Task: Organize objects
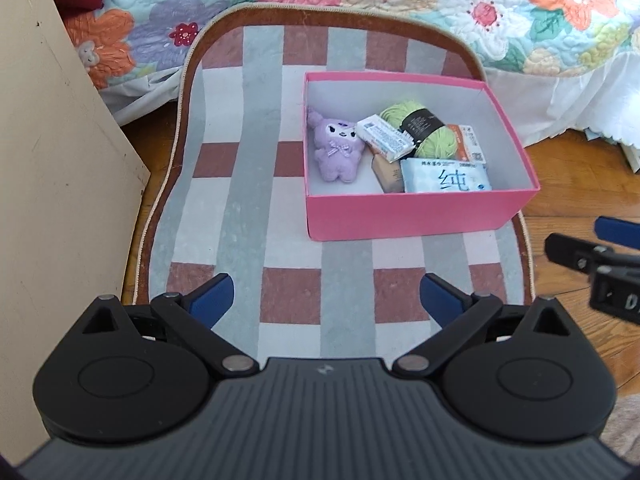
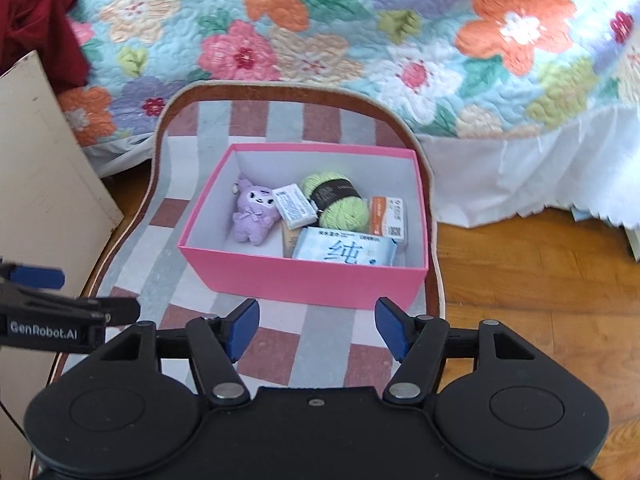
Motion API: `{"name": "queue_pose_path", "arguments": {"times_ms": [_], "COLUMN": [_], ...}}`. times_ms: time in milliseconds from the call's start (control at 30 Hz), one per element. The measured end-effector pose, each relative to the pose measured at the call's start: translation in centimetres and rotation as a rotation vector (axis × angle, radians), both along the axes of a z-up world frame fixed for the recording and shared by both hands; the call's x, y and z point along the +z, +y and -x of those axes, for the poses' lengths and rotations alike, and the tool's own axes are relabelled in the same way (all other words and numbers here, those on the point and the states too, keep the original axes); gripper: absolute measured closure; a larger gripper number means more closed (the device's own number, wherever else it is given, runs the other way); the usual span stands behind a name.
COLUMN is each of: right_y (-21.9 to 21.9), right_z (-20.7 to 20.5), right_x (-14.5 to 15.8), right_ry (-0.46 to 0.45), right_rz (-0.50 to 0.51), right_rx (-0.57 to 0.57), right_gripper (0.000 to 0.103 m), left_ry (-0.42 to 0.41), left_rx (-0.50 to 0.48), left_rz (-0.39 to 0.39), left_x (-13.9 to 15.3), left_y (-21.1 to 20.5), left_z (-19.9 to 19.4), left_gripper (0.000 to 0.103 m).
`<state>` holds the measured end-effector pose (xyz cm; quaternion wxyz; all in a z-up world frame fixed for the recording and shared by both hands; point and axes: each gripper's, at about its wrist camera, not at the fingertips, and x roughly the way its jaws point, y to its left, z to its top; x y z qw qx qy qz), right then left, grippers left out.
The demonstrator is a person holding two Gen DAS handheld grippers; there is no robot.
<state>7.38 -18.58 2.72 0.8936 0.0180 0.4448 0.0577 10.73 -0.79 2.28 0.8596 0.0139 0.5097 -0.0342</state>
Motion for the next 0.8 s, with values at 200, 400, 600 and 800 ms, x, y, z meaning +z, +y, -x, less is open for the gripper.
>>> {"name": "queue_pose_path", "arguments": {"times_ms": [200,400,600,800], "right_y": [-0.4,-0.3,0.2,0.1], "right_z": [-0.1,-0.2,0.2,0.2], "right_x": [-1.0,-1.8,-2.1,-2.6], "right_ry": [0.016,0.034,0.022,0.047], "right_rz": [-0.026,-0.029,-0.045,-0.02], "right_rx": [-0.04,-0.046,-0.032,-0.046], "right_gripper": [0.032,0.019,0.0,0.0], "left_ry": [0.036,0.023,0.026,0.029], "left_rx": [0.003,0.015,0.035,0.038], "left_rz": [0.011,0.003,0.015,0.008], "left_x": [-1.2,-1.4,-1.7,-1.8], "left_y": [0.2,0.5,0.7,0.7], "left_z": [-0.5,-0.5,-0.4,-0.3], "left_gripper": [0.002,0.002,0.002,0.002]}}
